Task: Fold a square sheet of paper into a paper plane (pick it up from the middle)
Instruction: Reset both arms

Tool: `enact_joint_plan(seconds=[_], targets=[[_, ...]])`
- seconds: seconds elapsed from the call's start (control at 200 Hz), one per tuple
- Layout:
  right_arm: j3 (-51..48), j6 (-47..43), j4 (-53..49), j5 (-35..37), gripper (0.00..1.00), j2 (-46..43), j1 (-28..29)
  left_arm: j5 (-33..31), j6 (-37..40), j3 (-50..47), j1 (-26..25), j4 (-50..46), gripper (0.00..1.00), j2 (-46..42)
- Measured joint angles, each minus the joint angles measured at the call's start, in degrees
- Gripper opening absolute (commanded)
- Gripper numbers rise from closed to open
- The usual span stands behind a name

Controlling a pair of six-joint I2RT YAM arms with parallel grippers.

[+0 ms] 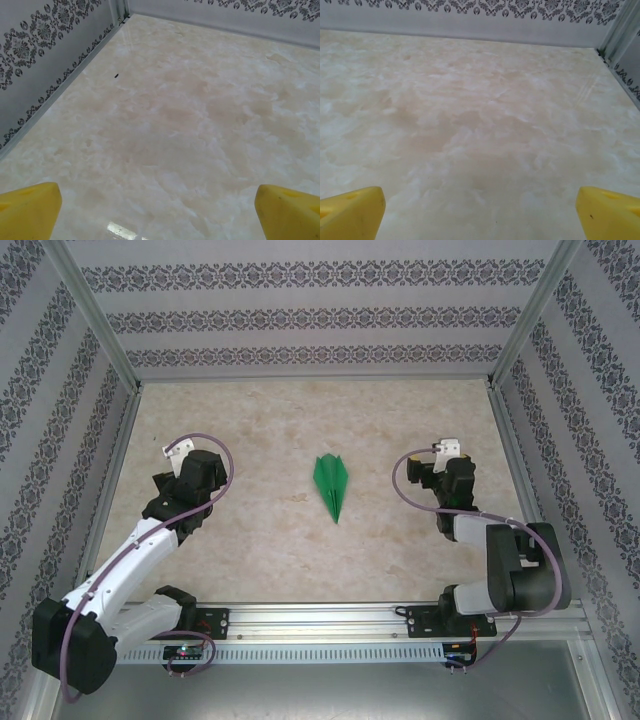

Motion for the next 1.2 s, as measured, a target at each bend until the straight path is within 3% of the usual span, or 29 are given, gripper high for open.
enact_joint_plan(seconds=[0.12, 0.355, 0.624, 0.899, 1.204], targets=[[0.3, 1.6, 4.3, -4.5, 0.98, 2.6, -3.4, 0.2, 1.9, -0.6, 0.8, 2.3, 1.0, 0.8], [-0.9, 3.4, 10.4, 4.8, 0.98, 4.6, 0.0, 1.4, 8.8, -5.7, 4.2, 13.9, 1.0, 4.7], [-0.9, 3.6, 11.0, 8.4, 0.98, 4.6, 0.0, 9.6, 18.4, -13.6, 11.4, 38.4, 1.0, 17.8], [-0.9, 4.0, 11.0, 8.7, 0.98, 4.6, 0.0, 18.8, 25.6, -19.0, 12.3, 63.3, 1.0, 29.7], [-0.9, 4.4, 11.0, 8.7, 0.98, 4.6, 0.0, 24.2, 26.4, -19.3, 15.2, 68.3, 1.0, 31.4]])
